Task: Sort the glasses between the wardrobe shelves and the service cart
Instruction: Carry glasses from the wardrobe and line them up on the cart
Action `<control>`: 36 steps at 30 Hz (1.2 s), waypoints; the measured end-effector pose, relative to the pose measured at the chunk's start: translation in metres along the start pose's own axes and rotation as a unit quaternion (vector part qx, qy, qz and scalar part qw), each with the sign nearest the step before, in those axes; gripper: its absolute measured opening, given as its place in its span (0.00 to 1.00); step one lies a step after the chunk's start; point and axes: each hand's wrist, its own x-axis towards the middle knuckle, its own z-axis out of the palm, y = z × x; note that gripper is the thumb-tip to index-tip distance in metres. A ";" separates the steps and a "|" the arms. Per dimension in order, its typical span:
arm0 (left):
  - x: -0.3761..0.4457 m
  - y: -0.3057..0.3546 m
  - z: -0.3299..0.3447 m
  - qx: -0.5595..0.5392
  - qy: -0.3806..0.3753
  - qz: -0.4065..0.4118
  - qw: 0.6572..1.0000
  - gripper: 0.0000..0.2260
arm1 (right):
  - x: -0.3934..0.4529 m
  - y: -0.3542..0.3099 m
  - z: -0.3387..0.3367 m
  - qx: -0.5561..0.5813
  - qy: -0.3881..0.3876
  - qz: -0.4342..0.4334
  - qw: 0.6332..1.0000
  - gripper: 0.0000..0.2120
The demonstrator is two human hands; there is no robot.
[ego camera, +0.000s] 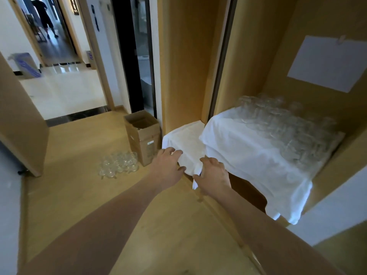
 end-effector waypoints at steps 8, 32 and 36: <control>0.099 0.020 0.008 -0.004 -0.002 0.055 0.998 0.26 | 0.076 0.033 -0.019 0.021 0.042 0.035 0.998 0.30; 0.415 0.213 0.029 -0.030 0.005 0.322 0.946 0.24 | 0.267 0.203 -0.156 0.032 0.218 0.197 0.956 0.29; 0.464 0.244 0.045 -0.058 -0.007 0.377 0.925 0.26 | 0.295 0.232 -0.172 0.009 0.233 0.247 0.941 0.30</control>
